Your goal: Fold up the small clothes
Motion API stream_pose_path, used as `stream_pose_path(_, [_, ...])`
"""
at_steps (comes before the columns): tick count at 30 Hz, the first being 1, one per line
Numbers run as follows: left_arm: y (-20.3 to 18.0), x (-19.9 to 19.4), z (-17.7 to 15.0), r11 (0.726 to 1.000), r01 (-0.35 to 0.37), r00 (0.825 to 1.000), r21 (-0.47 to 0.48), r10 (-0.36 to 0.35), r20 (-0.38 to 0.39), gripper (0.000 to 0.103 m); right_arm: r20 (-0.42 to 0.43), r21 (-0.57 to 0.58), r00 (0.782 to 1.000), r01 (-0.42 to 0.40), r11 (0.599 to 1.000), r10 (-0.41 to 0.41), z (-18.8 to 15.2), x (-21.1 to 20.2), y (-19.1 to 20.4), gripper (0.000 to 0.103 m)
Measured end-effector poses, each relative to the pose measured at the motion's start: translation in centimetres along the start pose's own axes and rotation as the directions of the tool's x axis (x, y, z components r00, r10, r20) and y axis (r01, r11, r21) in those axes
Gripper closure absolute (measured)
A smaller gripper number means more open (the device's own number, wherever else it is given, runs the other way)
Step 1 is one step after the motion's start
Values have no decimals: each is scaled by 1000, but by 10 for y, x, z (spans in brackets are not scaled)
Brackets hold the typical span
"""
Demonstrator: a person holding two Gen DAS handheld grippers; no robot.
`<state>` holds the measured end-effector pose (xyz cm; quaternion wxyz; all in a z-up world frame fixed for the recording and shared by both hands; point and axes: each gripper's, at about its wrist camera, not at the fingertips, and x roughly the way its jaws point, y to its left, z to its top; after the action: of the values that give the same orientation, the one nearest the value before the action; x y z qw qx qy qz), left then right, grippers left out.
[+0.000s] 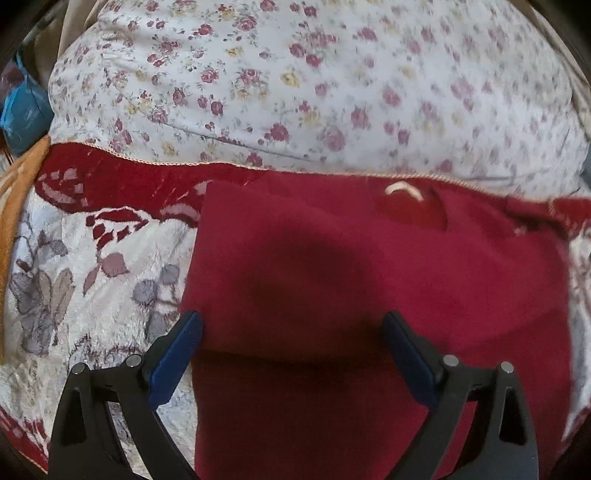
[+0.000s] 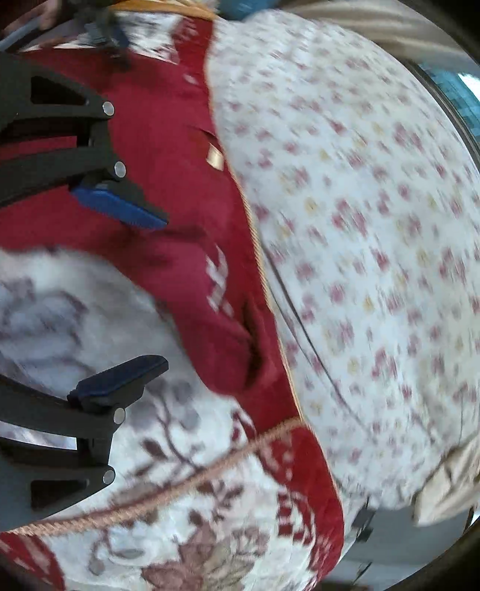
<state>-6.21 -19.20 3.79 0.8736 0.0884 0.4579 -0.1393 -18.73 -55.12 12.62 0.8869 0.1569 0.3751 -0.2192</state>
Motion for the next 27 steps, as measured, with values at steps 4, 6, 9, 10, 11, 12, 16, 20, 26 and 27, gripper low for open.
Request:
stream_pose_path(4, [-3, 1, 0, 1000, -11, 1000, 20, 11, 3, 6, 3, -104, 997, 77, 992, -77, 30, 29, -7, 24])
stream_pose_path(6, [0, 1, 1, 1000, 0, 1000, 8, 0, 2, 6, -19, -174, 993, 114, 978, -119, 40, 49, -6, 24])
stream_pose_path(9, [2, 2, 2, 1000, 4, 1000, 4, -4, 1, 6, -50, -281, 981, 164, 946, -185, 53, 84, 0, 24])
stream_pose_path(10, [3, 3, 2, 1000, 3, 1000, 3, -3, 1, 6, -53, -331, 976, 181, 926, -210, 58, 97, 3, 24])
stream_pose_path(11, [3, 4, 2, 1000, 1, 1000, 6, -1, 0, 6, -55, -371, 970, 199, 907, -235, 60, 106, 7, 24])
stream_pose_path(12, [2, 5, 3, 1000, -3, 1000, 12, 3, 0, 6, -55, -409, 963, 218, 886, -263, 62, 116, 9, 24])
stream_pose_path(16, [0, 12, 5, 1000, -3, 1000, 23, 4, -10, 6, -75, -487, 941, 253, 836, -329, 66, 156, 10, 49])
stream_pose_path(20, [2, 15, 9, 1000, 8, 1000, 0, -8, -16, 6, -96, -283, 976, 160, 946, -194, 87, 139, -23, 91])
stream_pose_path(26, [10, 5, 12, 999, 30, 1000, -39, -30, 3, 6, 9, -50, 980, -200, 979, 201, 126, 38, -71, 93])
stream_pose_path(27, [12, 2, 13, 998, 32, 999, -47, -32, 11, 6, 29, -49, 971, -238, 970, 239, 129, 23, -72, 93])
